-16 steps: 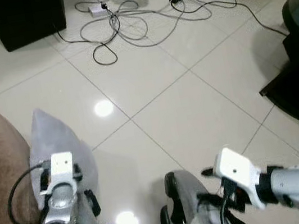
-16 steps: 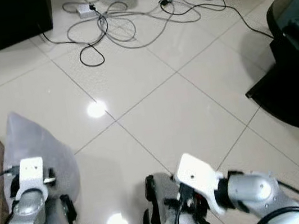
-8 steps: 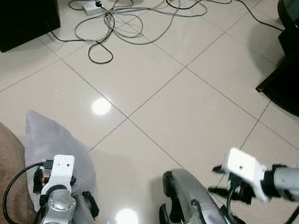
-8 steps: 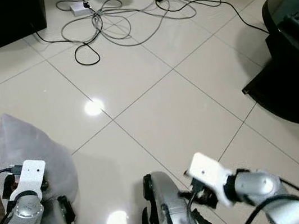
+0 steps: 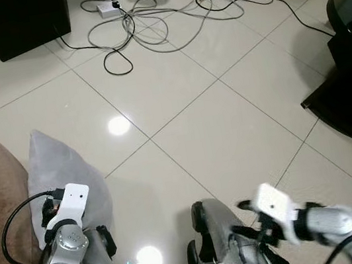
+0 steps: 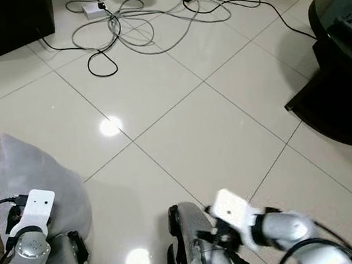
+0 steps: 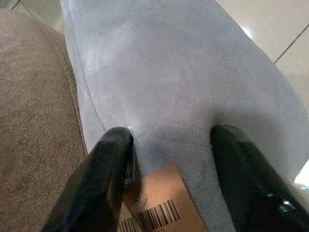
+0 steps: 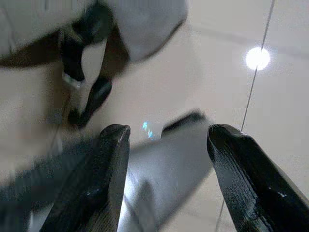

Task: Move the pillow to the sofa from floor

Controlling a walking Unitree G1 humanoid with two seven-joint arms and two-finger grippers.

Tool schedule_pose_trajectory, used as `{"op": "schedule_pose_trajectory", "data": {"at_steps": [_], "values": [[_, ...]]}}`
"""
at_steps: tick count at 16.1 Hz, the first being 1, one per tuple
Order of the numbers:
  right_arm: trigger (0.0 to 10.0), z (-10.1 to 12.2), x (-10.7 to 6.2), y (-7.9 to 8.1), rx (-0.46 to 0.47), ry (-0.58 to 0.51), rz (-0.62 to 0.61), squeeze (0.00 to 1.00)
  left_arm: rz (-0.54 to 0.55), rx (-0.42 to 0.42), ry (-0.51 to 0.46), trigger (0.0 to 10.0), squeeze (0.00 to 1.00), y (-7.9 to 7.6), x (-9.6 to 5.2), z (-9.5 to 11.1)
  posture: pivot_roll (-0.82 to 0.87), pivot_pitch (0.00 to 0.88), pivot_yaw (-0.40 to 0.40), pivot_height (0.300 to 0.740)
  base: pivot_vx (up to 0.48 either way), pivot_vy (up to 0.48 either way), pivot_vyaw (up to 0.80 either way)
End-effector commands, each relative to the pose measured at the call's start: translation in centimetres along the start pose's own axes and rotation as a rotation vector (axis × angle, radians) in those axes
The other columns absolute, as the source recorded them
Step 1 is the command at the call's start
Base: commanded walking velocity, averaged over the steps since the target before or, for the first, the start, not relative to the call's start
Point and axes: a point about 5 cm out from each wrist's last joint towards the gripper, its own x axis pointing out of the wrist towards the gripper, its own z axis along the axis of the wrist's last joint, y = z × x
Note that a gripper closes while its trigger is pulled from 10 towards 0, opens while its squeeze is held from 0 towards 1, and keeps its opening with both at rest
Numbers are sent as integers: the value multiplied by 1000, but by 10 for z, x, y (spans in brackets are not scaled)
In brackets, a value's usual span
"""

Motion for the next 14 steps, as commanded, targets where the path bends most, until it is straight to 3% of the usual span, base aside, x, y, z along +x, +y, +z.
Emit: {"op": "schedule_pose_trajectory", "data": {"at_steps": [1,2,3,5,8,11,12,13,14], "values": [[10000,3,0,5,2,-54,-26,0,-8,17,31,0,0,-5,-5,-10,-262,281,-256,582,0,0,0],[10000,17,9,19,-16,-179,-52,0,-7,16,29,0,0,-5,-5,-10,-259,282,-256,582,0,0,0],[10000,20,12,26,-33,-195,-51,0,-6,14,28,0,0,-5,-5,-10,-258,280,-255,582,0,0,0],[10000,27,-4,35,-62,-192,-58,0,-10,14,28,0,0,-5,-5,-10,-255,277,-252,582,0,0,0],[10000,35,-7,32,-113,-190,-95,0,-21,12,32,0,0,-6,-5,-11,-242,257,-237,582,0,0,0],[10000,64,-1,15,-113,-279,-124,0,-28,14,31,0,0,-6,-5,-11,-239,249,-229,582,0,0,0],[10000,95,2,6,-112,-340,-85,0,-32,13,33,0,0,-6,-5,-11,-242,249,-228,582,0,0,0],[10000,114,2,13,-116,-365,-13,0,-35,12,35,0,0,-6,-5,-11,-242,250,-226,582,0,0,0],[10000,115,2,20,-119,-356,22,0,-37,10,36,0,0,-7,-5,-10,-240,250,-226,582,0,0,0]]}}
